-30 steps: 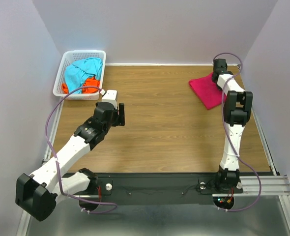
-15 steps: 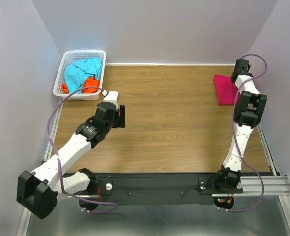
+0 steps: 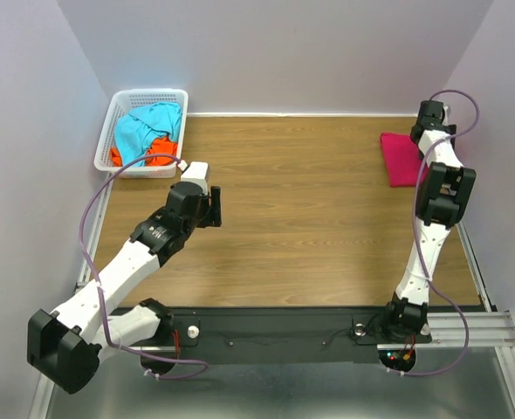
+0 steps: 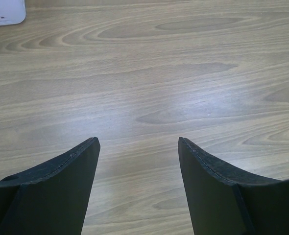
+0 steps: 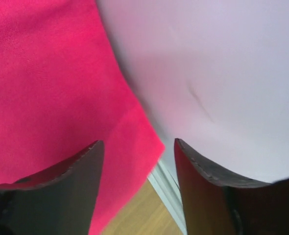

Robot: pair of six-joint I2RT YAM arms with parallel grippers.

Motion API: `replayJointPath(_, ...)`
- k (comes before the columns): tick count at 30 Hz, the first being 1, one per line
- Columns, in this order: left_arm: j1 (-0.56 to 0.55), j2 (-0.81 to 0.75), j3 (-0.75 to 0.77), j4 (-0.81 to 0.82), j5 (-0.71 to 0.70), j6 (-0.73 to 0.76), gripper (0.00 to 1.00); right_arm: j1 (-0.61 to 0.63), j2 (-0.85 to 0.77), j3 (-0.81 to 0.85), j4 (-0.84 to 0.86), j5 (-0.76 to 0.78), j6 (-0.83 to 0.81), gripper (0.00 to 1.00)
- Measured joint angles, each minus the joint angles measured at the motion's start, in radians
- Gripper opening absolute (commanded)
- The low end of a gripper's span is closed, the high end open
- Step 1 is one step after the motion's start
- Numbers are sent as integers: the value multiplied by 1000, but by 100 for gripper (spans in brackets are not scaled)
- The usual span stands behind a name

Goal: Fold and stack the t-shirts
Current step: Neatly place the folded tshirt to the corner

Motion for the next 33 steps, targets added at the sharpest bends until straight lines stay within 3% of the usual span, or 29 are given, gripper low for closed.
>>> replayJointPath(5, 0, -15, 12, -2, -16, 1, 76, 1, -147, -105, -11, -24, 52, 75)
replayJointPath(13, 0, -131, 99, 3, -111, 27, 78, 1, -742, -290, -8, -190, 201, 100)
replayJointPath(21, 0, -249, 186, -7, -214, 88, 82, 8, -1389, -610, 74, -291, 317, 100)
replayJointPath(27, 0, -377, 187, -67, -269, 117, 82, 165, -1698, -780, 90, -274, 307, 100)
replayJointPath(31, 0, -482, 170, -104, -296, 117, 83, 184, -1868, -895, 85, -262, 289, 100)
replayJointPath(33, 0, -541, 156, -118, -309, 113, 89, 184, -1967, -938, 75, -250, 285, 100)
